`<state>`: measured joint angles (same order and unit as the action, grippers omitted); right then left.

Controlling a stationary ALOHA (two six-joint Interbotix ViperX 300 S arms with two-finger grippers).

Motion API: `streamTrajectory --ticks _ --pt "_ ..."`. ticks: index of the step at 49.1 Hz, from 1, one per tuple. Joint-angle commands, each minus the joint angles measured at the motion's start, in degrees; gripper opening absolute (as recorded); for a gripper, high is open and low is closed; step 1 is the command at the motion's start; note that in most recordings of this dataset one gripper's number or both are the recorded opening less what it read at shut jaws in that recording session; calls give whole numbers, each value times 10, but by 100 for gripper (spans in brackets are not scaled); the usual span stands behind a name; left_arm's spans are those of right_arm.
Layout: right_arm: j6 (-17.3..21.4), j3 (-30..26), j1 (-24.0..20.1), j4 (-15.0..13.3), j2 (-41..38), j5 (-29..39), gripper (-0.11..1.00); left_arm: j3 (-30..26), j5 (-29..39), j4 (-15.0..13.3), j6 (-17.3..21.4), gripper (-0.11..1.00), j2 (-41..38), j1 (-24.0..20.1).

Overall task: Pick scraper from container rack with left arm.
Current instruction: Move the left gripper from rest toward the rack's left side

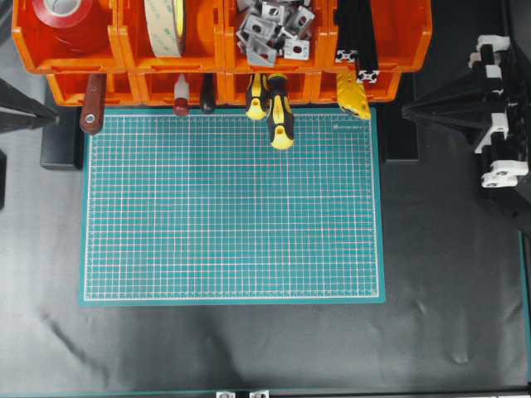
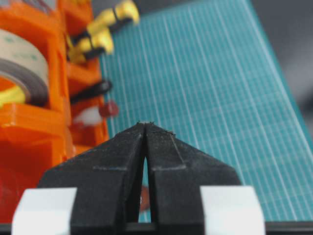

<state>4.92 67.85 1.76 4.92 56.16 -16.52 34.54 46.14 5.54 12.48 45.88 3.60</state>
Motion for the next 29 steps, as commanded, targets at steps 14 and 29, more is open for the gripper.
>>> streamTrajectory --ticks 14,29 --pt "3 -25 1 6 4 -3 1 -83 178 199 -98 0 -105 101" --pt "3 -23 1 7 3 -3 1 -62 418 504 -411 0 -172 338"
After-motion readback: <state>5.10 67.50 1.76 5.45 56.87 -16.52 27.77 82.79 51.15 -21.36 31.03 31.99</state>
